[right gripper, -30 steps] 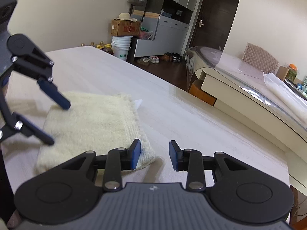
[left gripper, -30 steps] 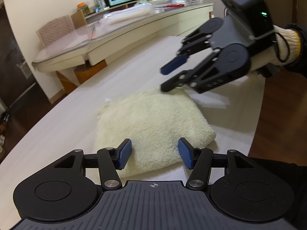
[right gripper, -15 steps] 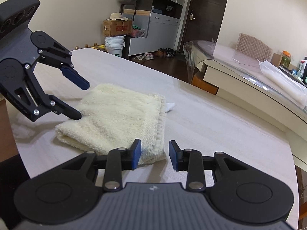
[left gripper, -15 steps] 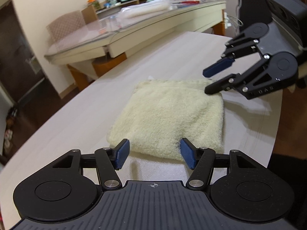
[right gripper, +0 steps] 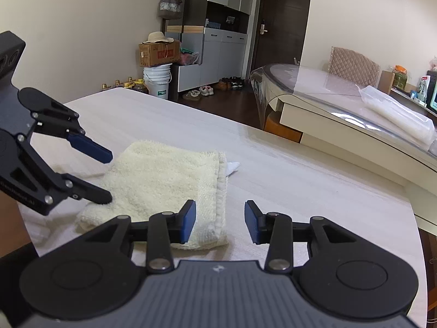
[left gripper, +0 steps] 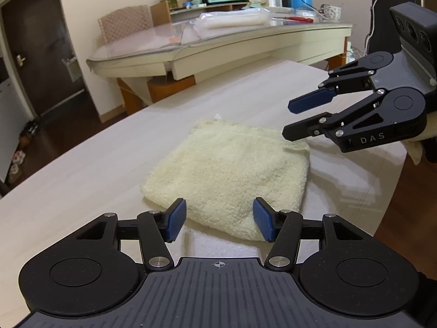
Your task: Fold towel
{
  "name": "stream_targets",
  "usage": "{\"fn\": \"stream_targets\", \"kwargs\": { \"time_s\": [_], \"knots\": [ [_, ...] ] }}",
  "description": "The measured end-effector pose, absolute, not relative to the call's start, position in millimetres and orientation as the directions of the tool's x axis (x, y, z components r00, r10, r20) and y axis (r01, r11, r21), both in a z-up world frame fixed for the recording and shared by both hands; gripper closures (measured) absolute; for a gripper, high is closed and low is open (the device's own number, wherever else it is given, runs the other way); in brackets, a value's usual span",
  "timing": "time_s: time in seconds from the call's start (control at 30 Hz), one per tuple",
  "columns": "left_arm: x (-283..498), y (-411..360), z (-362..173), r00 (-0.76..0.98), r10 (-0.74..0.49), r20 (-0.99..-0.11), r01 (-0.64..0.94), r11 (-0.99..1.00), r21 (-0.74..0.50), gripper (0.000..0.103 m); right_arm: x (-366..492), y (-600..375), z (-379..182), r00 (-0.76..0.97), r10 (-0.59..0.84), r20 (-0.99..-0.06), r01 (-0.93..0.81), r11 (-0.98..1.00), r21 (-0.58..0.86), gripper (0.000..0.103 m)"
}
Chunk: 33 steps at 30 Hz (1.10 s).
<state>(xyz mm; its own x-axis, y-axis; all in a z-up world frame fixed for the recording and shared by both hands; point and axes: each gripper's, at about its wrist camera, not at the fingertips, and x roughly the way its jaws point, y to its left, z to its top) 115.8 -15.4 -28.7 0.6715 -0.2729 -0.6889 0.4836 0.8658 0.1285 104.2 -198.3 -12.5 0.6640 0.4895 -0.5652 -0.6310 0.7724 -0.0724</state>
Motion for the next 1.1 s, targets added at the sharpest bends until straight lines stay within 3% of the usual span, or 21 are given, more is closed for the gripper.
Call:
{"fn": "stream_targets", "kwargs": {
  "time_s": [0.47,0.73,1.1],
  "knots": [
    [118,-15,-35,0.678,-0.265,-0.686,0.467,0.876,0.123,0.042,101,-193,-12,0.667,0.478,-0.572,-0.626,0.775,-0.083,0.057],
    [116,-4,-32,0.698,-0.241,-0.675,0.299,0.954,-0.031,0.046,118,-192,-3,0.660,0.497,-0.564,-0.626,0.778,-0.047,0.056],
    [99,-38,-37,0.705,-0.248,-0.665,0.433,0.892,0.127,0.041,168,-169,-9,0.632,0.510,-0.584,-0.664,0.745,-0.068,0.055]
  ]
}}
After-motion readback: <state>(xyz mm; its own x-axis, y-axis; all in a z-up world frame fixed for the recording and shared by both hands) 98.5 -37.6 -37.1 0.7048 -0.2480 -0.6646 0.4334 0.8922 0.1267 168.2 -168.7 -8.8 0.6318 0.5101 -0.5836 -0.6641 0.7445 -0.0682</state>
